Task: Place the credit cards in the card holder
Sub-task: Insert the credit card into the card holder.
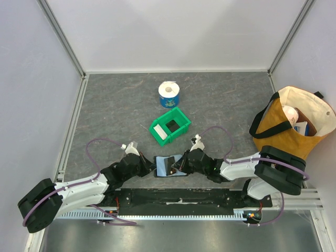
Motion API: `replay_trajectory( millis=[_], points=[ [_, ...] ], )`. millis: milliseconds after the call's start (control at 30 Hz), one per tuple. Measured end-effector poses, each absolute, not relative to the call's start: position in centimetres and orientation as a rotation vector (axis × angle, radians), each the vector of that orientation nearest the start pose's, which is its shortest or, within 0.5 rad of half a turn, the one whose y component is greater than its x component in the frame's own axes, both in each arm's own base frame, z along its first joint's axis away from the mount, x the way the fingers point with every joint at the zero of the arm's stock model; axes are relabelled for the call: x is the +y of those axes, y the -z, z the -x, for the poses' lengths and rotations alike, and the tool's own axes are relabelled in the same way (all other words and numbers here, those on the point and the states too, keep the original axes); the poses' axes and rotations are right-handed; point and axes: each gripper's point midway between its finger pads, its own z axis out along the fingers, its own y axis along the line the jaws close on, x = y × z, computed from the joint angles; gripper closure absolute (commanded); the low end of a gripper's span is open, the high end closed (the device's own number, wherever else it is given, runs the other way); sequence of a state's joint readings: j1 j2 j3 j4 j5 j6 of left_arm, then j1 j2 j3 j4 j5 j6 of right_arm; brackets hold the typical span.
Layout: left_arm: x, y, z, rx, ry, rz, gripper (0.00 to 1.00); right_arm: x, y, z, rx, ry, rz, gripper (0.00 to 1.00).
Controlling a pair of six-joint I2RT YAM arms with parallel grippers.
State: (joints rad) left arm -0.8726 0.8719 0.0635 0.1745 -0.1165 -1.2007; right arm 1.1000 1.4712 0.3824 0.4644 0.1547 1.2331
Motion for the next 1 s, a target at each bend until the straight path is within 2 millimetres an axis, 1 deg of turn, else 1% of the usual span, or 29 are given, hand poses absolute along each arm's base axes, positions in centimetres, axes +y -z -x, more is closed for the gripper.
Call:
replay_trajectory(
  millis=[133,300,500,700,867,1000],
  points=[
    [-20.9,-1.8,-15.2,2.351,0.973,0.460,0.98,32.4,-2.9,-15.6,2.409,-1.045,-0.244,1.00],
    [-20.9,-1.9,-15.2,2.346,0.979,0.460,0.98,31.8,-3.4,-16.1,2.388,-1.015,-0.242,1.00],
    [-20.9,-1.9,-15.1,2.348,0.978,0.460,0.98,31.7,-2.5,-16.1,2.406,-0.998,-0.232,1.00],
    [-20.9,-1.9,-15.1,2.348,0.978,0.460,0.98,32.7,-2.7,-16.0,2.404,-1.055,-0.233,1.00],
    [-20.9,-1.8,-15.1,2.348,0.978,0.460,0.98,33.3,-2.9,-15.3,2.406,-1.080,-0.232,1.00],
    [-20.9,-1.8,-15.1,2.348,0.977,0.460,0.98,34.3,-3.1,-15.0,2.407,-1.076,-0.222,0.94]
  ],
)
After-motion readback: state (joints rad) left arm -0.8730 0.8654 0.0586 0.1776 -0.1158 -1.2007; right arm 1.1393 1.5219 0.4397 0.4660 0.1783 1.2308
